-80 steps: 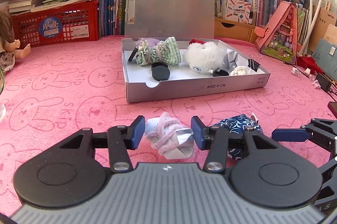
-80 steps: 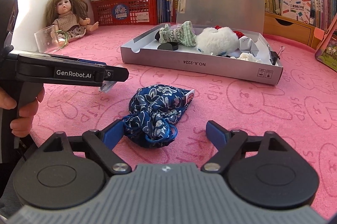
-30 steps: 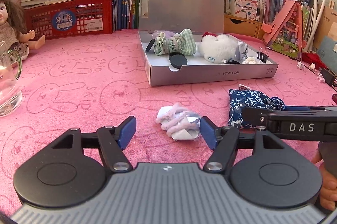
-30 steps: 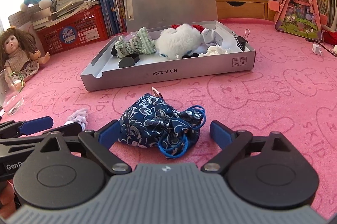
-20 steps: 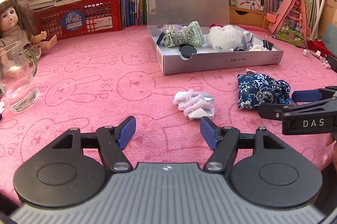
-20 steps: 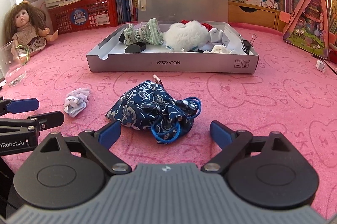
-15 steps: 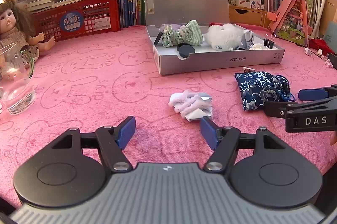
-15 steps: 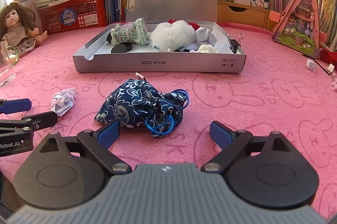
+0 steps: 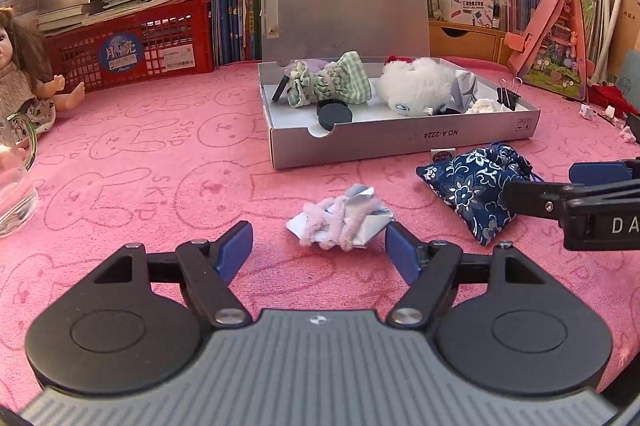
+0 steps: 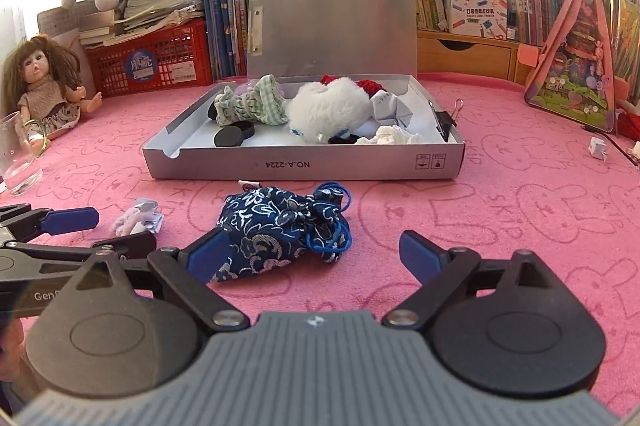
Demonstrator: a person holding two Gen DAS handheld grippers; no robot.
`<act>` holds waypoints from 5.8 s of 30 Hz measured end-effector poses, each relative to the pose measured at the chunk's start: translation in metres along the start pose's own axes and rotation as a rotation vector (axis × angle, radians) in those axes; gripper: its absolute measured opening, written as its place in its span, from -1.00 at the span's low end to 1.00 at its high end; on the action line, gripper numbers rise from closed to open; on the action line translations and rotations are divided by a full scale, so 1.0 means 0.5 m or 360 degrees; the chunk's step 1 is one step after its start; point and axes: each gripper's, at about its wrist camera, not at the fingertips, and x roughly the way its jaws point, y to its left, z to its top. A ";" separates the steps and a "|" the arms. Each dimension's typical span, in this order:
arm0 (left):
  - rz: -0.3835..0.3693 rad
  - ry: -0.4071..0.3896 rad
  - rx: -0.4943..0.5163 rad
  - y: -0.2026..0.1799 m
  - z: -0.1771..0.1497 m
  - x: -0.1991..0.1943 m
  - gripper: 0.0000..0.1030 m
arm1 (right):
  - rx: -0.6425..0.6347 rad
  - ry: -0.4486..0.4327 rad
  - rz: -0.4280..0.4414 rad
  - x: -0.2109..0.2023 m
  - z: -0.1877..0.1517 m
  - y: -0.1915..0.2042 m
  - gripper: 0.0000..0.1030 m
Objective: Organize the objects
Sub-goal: 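Grasp pink tissue bundle with left tool while right tool grasps blue floral pouch, then carry tissue bundle with left tool while right tool carries pouch into box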
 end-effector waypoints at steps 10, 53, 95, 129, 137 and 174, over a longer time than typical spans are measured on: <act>-0.0023 0.0008 -0.0232 0.037 0.008 0.000 0.69 | -0.0020 0.0107 0.0091 0.062 0.019 0.012 0.88; -0.0019 -0.0024 0.0018 -0.032 0.026 0.009 0.20 | -0.0033 0.0081 0.0020 0.032 0.011 0.024 0.28; -0.0013 -0.0153 -0.0089 -0.048 0.146 0.036 0.20 | 0.0047 -0.0085 -0.0027 0.040 0.099 -0.012 0.27; 0.0063 -0.0093 -0.0181 -0.007 0.181 0.121 0.21 | 0.0107 -0.0052 -0.0062 0.088 0.133 -0.057 0.28; 0.0088 -0.0075 -0.0180 -0.002 0.183 0.149 0.21 | 0.0114 -0.0042 -0.0043 0.113 0.137 -0.055 0.29; 0.0148 -0.0024 -0.0136 -0.008 0.205 0.245 0.21 | 0.0118 0.0034 0.0062 0.212 0.156 -0.053 0.29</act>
